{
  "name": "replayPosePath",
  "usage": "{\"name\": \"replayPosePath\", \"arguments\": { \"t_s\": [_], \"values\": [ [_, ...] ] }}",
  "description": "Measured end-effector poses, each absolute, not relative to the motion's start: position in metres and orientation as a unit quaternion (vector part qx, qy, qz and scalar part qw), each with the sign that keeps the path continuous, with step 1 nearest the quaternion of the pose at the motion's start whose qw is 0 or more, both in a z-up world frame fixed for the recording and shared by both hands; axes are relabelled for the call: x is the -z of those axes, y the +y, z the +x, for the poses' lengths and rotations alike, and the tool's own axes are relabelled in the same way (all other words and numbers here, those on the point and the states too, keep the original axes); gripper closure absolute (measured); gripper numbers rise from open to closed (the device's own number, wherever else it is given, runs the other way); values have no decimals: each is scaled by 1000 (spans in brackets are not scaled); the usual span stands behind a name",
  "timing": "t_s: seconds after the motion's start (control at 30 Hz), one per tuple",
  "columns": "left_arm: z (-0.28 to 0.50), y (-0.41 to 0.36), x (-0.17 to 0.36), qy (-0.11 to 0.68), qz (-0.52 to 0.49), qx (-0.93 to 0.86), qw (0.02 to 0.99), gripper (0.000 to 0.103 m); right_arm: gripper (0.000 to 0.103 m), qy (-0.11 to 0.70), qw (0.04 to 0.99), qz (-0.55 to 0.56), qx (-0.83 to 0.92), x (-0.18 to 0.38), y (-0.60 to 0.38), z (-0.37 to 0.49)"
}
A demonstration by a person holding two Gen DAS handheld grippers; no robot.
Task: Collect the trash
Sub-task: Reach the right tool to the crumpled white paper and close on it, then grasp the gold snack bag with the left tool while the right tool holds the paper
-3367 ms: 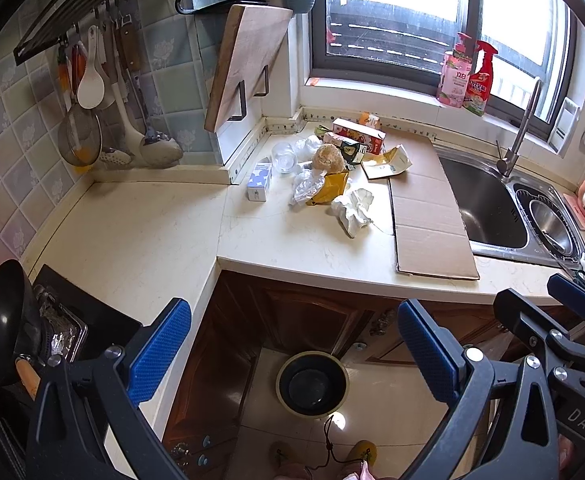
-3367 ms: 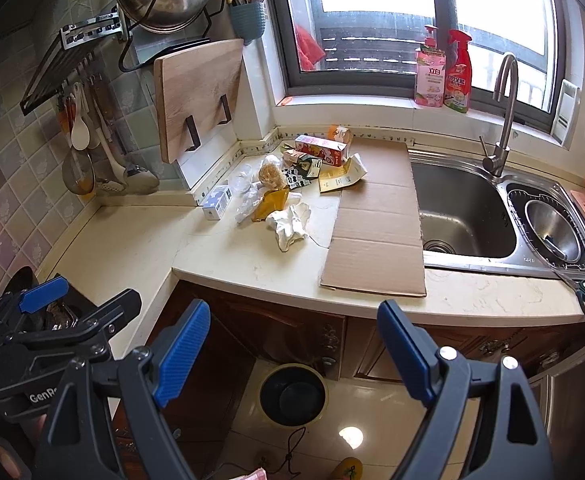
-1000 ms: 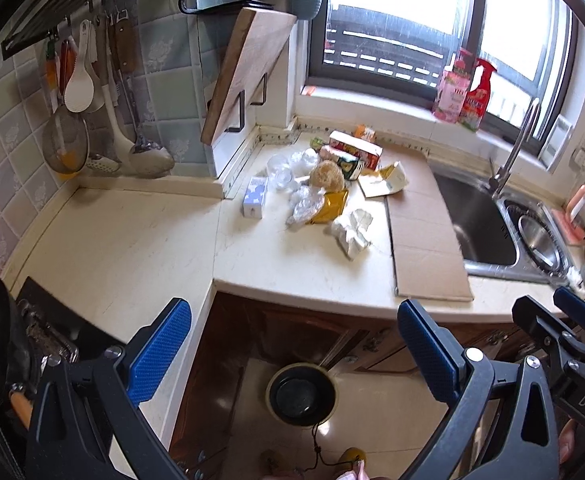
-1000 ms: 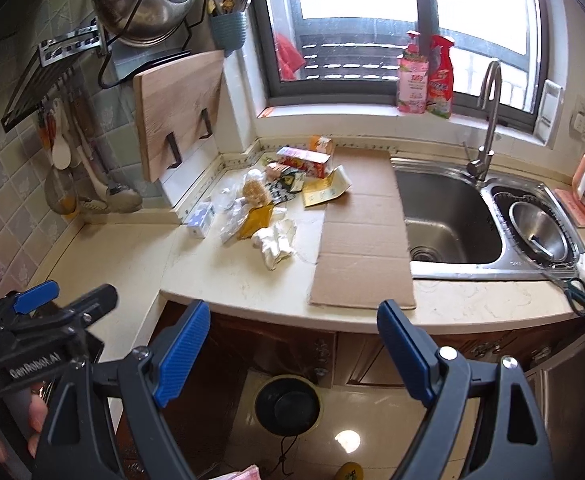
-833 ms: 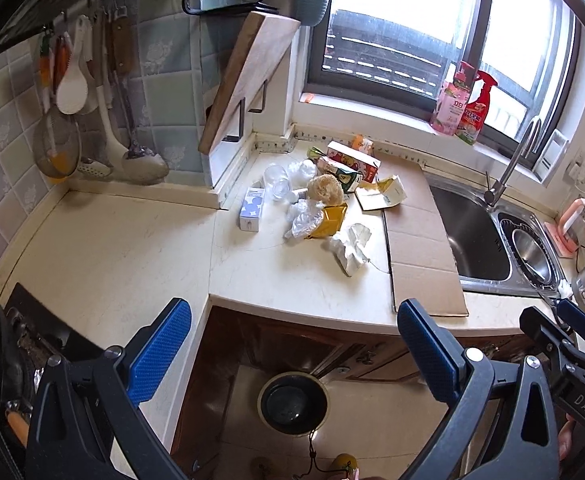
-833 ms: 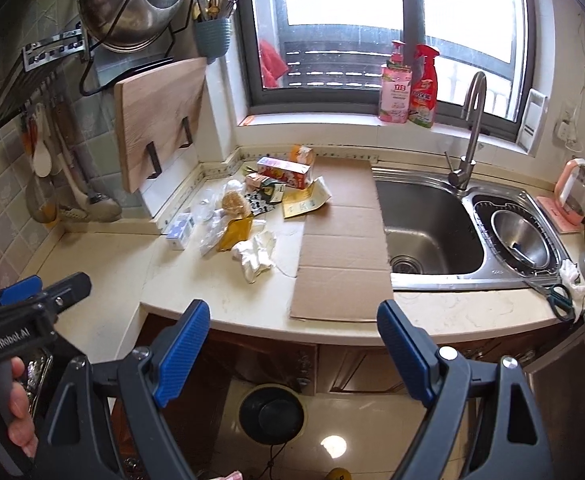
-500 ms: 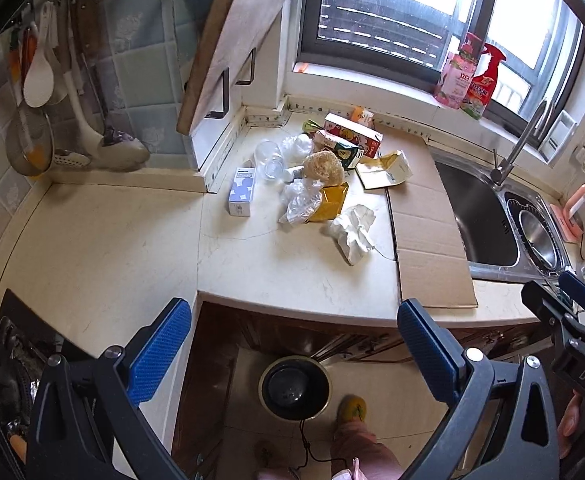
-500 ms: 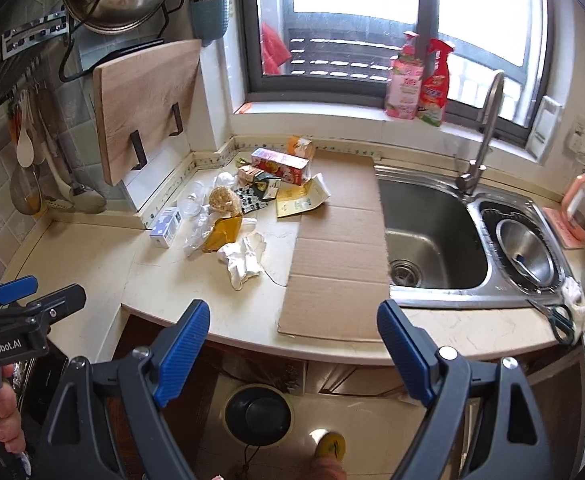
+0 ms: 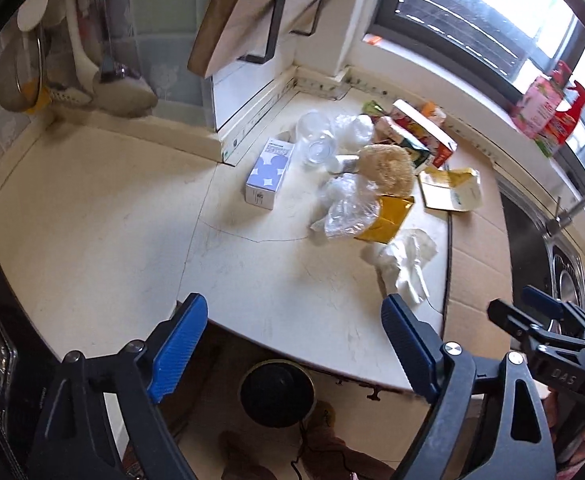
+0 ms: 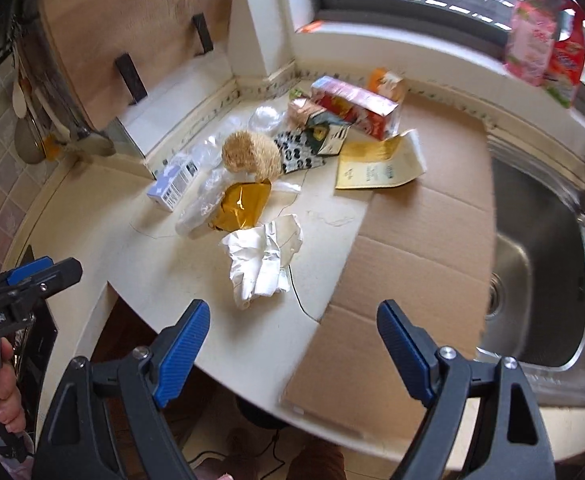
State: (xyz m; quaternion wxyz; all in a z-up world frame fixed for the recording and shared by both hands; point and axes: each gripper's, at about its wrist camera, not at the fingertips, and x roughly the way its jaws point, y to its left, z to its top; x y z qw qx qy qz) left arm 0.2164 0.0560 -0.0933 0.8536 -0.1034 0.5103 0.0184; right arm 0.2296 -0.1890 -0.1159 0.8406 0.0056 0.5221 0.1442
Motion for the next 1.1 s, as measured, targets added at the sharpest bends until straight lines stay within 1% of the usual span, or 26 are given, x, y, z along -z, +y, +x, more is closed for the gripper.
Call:
{"name": "replayPosePath", "arguments": {
  "t_s": [0.17, 0.37, 0.47, 0.53, 0.6, 0.77, 0.83, 0.9, 0.93, 1.0, 1.1],
  "values": [
    [231, 55, 112, 518, -103, -43, 848, 15, 17, 552, 814, -14, -177, 156, -165, 262],
    [242, 52, 128, 530, -104, -49, 841, 15, 26, 565, 799, -41, -202, 183, -138, 283],
    [247, 52, 134, 534, -108, -48, 837, 15, 39, 575, 790, -46, -209, 192, -131, 289],
    [251, 51, 136, 536, -116, -44, 835, 16, 53, 583, 782, -43, -215, 199, -131, 292],
    [256, 47, 137, 536, -123, -35, 834, 16, 56, 583, 780, -34, -224, 199, -135, 293],
    [265, 28, 131, 534, -124, 1, 836, 17, 57, 568, 794, -15, -217, 182, -157, 295],
    [273, 15, 130, 535, -124, 24, 835, 21, 57, 561, 801, 0, -211, 173, -172, 297],
    [282, 2, 134, 541, -125, 48, 830, 33, 57, 555, 807, 11, -202, 166, -184, 298],
    [286, -3, 136, 544, -126, 57, 827, 35, 57, 553, 810, 15, -198, 164, -192, 300],
    [295, -15, 141, 551, -132, 76, 820, 47, 57, 551, 812, 26, -190, 161, -205, 303],
    [308, -32, 145, 554, -138, 102, 815, 51, 57, 551, 814, 39, -179, 161, -224, 306]
  ]
}}
